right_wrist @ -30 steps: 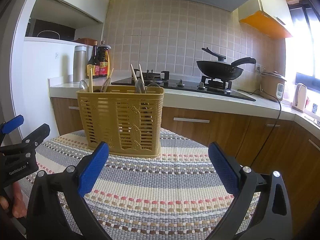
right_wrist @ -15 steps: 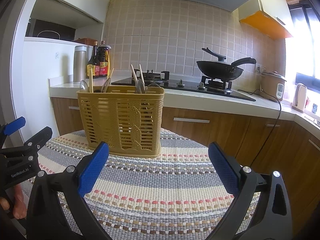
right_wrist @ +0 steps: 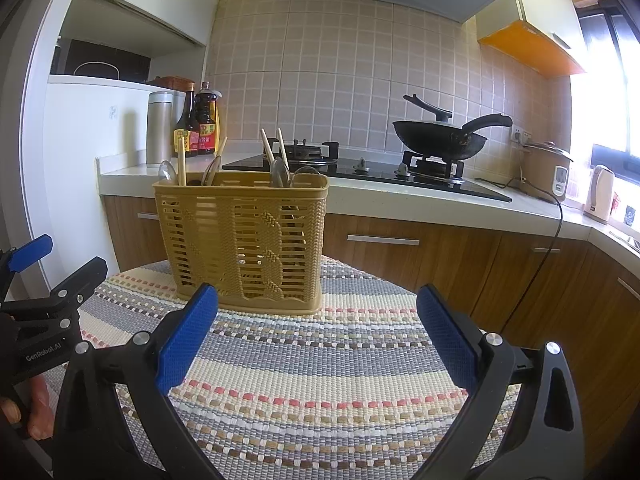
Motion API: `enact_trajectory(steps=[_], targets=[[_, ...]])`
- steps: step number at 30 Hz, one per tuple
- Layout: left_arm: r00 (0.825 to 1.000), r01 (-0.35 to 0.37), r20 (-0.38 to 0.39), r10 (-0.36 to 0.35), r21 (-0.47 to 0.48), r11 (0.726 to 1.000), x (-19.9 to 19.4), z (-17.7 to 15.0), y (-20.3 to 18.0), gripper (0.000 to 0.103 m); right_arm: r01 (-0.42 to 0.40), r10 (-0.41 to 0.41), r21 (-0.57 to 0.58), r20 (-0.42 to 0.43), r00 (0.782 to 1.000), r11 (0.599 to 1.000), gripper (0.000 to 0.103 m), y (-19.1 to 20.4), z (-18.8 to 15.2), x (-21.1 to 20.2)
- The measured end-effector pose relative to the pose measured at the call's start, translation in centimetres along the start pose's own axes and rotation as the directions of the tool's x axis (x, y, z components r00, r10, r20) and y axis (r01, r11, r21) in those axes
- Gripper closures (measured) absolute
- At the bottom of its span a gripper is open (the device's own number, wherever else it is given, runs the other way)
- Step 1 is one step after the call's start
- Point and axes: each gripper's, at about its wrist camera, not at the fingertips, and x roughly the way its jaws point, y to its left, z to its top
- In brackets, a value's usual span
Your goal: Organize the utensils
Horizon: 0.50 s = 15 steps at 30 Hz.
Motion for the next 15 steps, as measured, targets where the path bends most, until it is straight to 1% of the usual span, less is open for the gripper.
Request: enact_trajectory(steps=[15], targets=[[1.000, -0.001, -0.007, 0.001, 0.004, 1.000, 0.14, 0.04, -0.04, 0.008, -0.003, 0.003, 0.002, 0.010, 1.000, 1.000, 0.008, -0.02, 0.09, -0.27]])
